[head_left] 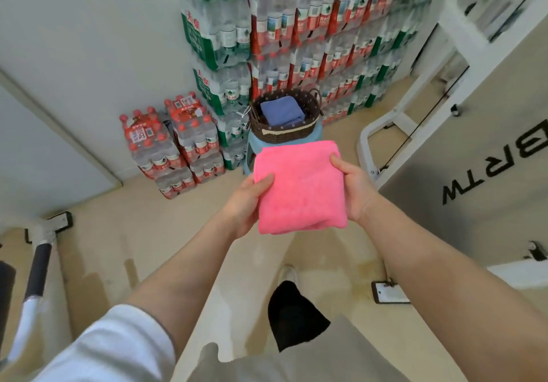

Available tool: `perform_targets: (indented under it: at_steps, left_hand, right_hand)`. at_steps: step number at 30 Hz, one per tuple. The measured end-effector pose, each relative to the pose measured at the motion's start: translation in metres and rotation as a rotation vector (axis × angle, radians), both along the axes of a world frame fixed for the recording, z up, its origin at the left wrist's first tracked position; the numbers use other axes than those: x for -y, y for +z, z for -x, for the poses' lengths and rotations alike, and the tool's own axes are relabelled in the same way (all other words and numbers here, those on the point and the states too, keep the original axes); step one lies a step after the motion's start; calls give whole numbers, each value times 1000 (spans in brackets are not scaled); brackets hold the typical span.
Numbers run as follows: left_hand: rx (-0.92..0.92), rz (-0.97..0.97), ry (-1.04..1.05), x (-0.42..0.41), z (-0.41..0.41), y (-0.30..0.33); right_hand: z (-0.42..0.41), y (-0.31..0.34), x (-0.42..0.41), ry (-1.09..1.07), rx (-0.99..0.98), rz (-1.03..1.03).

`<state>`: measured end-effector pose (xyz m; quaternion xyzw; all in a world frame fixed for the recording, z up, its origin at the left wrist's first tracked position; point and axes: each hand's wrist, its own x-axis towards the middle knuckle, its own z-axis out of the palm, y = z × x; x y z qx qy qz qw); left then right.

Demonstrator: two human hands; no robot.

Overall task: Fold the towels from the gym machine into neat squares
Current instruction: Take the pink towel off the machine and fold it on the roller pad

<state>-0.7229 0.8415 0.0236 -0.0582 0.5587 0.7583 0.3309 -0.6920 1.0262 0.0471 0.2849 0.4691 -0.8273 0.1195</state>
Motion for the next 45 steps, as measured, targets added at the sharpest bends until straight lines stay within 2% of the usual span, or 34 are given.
perform_targets:
  at_steps: [5,9,14,18,22,28,36,39,41,43,45]
  left_hand:
    - [-62,69,160,-26,96,4]
    - [31,65,273,-39,161,-5]
    - [91,88,284,-54,245,-32]
    - [136,98,229,-71,317,-59]
    - [212,133,149,-93,387,-77]
    - [279,219,53,-127,465,-130]
    - [340,343,191,-160,500,-242]
    - [204,497,173,-172,506,-270]
    - [-49,772,118,-177,504,-283]
    - [-352,1034,8,-179,496,-292]
    - [-558,1210,-176,-182,486,-297]
  right_hand:
    - [118,-15,-33,234,117,-122]
    - [189,-31,-43,264,93,-219]
    - [266,-52,-58,272,59,-319]
    - [330,-69,-74,230,134,-517]
    - [385,-84,-88,211,196,-587]
    - [452,-127,-122,227,284,-666]
    - [523,-235,-150,431,310,-906]
    - [537,-270,-157,528,271,-1034]
    - [539,-286,-161,610,222,-1157]
    - [532,-294,-164,846,190,-1304]
    - [523,-299,-169,1054,175,-1386]
